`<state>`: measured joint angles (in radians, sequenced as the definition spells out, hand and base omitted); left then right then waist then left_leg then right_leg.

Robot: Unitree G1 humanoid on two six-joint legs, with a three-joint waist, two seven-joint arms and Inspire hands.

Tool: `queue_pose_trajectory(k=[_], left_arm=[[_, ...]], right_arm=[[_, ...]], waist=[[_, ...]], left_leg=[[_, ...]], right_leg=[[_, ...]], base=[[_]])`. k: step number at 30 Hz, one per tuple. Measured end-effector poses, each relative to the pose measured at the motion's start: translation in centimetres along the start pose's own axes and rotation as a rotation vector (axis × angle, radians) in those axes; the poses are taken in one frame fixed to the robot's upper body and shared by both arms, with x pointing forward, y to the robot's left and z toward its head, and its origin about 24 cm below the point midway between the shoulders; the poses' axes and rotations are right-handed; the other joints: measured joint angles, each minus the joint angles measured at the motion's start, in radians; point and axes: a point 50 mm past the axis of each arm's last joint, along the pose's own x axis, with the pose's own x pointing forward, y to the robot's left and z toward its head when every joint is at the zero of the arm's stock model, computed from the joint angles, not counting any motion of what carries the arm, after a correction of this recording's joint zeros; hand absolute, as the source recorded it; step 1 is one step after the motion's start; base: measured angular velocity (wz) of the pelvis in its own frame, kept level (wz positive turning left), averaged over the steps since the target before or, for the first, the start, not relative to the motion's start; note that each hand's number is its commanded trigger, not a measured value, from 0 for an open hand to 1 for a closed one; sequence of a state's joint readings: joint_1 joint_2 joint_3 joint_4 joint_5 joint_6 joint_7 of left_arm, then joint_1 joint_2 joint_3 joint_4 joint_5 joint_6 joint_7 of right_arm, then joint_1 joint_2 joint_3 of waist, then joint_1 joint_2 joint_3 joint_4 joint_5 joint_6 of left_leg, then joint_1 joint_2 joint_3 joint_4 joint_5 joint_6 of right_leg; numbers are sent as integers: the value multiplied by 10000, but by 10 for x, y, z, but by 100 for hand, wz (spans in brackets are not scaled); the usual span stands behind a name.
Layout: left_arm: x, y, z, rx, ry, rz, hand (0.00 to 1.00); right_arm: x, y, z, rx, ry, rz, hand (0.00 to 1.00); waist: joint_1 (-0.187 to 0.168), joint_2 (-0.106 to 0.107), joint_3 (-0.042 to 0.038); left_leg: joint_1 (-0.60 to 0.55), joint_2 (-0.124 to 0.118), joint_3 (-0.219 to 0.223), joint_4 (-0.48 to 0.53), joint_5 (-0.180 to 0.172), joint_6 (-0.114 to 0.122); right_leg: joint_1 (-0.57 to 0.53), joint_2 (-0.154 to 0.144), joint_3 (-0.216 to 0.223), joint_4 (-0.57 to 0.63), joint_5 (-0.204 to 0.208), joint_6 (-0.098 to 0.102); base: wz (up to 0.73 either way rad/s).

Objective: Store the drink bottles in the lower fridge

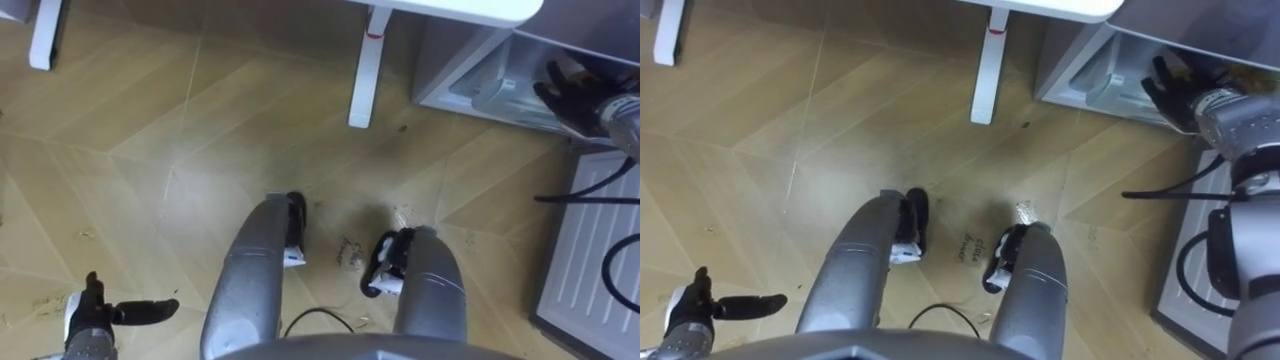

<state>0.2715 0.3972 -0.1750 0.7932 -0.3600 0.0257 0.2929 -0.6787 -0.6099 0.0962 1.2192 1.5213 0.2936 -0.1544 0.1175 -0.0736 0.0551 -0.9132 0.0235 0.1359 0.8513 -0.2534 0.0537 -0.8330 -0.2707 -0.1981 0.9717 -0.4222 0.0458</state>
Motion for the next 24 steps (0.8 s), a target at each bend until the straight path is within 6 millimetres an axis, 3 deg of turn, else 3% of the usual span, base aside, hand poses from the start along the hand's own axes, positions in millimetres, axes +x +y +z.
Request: queue_pose_trajectory(k=[9, 24], left_arm=[[2, -2, 1, 72, 158, -334, 0], [3, -6, 7, 28, -14, -840, 0]], right_arm=[[0, -2, 1, 37, -168, 324, 0], [1, -20, -2, -689, -231, 166, 0]], waist=[[34, 83, 0], [227, 94, -7]], left_leg=[[6, 3, 3, -8, 2, -1], [488, 160, 16, -425, 27, -29]], right_leg=[[6, 4, -1, -13, 21, -21], [566, 288, -64, -749, 313, 4]], base=[[0], [-3]])
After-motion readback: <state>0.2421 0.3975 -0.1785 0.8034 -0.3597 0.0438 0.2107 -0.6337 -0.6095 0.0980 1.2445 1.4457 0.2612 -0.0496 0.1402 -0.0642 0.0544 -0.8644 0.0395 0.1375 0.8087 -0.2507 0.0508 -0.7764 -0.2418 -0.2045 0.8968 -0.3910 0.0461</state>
